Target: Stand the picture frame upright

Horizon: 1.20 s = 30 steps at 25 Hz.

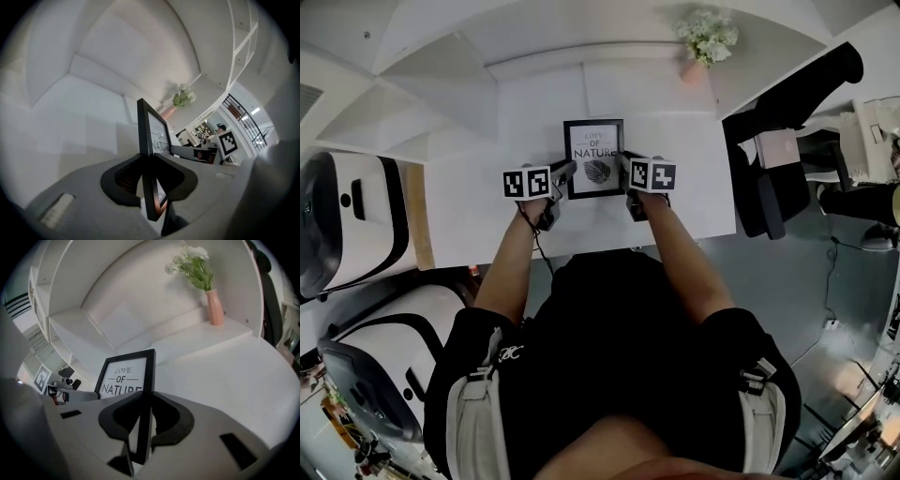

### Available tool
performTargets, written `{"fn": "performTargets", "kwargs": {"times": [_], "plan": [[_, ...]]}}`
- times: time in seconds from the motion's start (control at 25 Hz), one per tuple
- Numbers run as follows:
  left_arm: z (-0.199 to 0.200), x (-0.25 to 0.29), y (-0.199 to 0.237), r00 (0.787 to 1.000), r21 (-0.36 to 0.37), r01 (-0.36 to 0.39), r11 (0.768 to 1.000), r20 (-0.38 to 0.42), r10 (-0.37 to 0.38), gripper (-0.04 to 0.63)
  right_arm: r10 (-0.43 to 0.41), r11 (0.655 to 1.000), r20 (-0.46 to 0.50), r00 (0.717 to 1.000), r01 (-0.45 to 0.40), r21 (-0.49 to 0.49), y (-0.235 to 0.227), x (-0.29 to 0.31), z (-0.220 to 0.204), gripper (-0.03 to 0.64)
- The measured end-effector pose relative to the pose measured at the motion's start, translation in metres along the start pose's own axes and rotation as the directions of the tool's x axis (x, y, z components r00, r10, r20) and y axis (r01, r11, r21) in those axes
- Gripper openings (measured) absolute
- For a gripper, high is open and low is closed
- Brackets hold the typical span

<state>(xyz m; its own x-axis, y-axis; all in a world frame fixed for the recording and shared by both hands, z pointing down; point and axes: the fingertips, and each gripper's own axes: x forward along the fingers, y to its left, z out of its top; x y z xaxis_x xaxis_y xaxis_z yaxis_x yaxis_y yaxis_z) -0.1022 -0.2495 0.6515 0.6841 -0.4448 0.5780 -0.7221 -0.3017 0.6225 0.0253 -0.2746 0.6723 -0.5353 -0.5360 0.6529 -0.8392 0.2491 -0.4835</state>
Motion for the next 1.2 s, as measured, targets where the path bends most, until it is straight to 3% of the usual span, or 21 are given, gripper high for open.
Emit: {"fn": "performTargets", "kwargs": {"times": [0.16, 0.32, 0.56, 0.76, 0.88, 0.96, 1.08, 1.2], "plan": [[0.026, -0.015, -0.022, 0.997, 0.121, -0.012, 0.993, 0.074, 0.003, 0.092, 0.007, 0.998, 0.109, 0.994, -0.001, -0.060, 0.014, -0.027, 0.032, 0.071], [0.057, -0.038, -0.058, 0.986, 0.259, -0.020, 0.966, 0.165, -0.024, 0.092, 0.032, 0.993, 0.228, 0.973, -0.005, -0.121, 0.033, -0.059, 0.064, 0.069], [0.099, -0.076, -0.111, 0.950, 0.437, -0.078, 0.896, 0.306, -0.067, 0.092, 0.062, 0.967, 0.415, 0.908, 0.048, -0.251, 0.067, -0.120, 0.117, 0.069], [0.126, -0.108, -0.159, 0.899, 0.544, -0.149, 0.826, 0.423, -0.117, 0.091, 0.082, 0.932, 0.547, 0.833, 0.131, -0.339, 0.093, -0.173, 0.153, 0.069], [0.135, -0.120, -0.183, 0.872, 0.579, -0.173, 0.797, 0.465, -0.149, 0.089, 0.094, 0.907, 0.608, 0.789, 0.184, -0.379, 0.104, -0.204, 0.166, 0.067], [0.139, -0.124, -0.193, 0.861, 0.589, -0.185, 0.786, 0.483, -0.159, 0.089, 0.107, 0.903, 0.623, 0.775, 0.187, -0.388, 0.107, -0.214, 0.172, 0.069], [0.141, -0.126, -0.198, 0.854, 0.589, -0.205, 0.782, 0.497, -0.151, 0.089, 0.121, 0.906, 0.622, 0.774, 0.169, -0.387, 0.107, -0.218, 0.175, 0.067], [0.138, -0.126, -0.196, 0.849, 0.561, -0.227, 0.796, 0.515, -0.120, 0.089, 0.152, 0.904, 0.604, 0.782, 0.137, -0.405, 0.107, -0.214, 0.175, 0.067]]}}
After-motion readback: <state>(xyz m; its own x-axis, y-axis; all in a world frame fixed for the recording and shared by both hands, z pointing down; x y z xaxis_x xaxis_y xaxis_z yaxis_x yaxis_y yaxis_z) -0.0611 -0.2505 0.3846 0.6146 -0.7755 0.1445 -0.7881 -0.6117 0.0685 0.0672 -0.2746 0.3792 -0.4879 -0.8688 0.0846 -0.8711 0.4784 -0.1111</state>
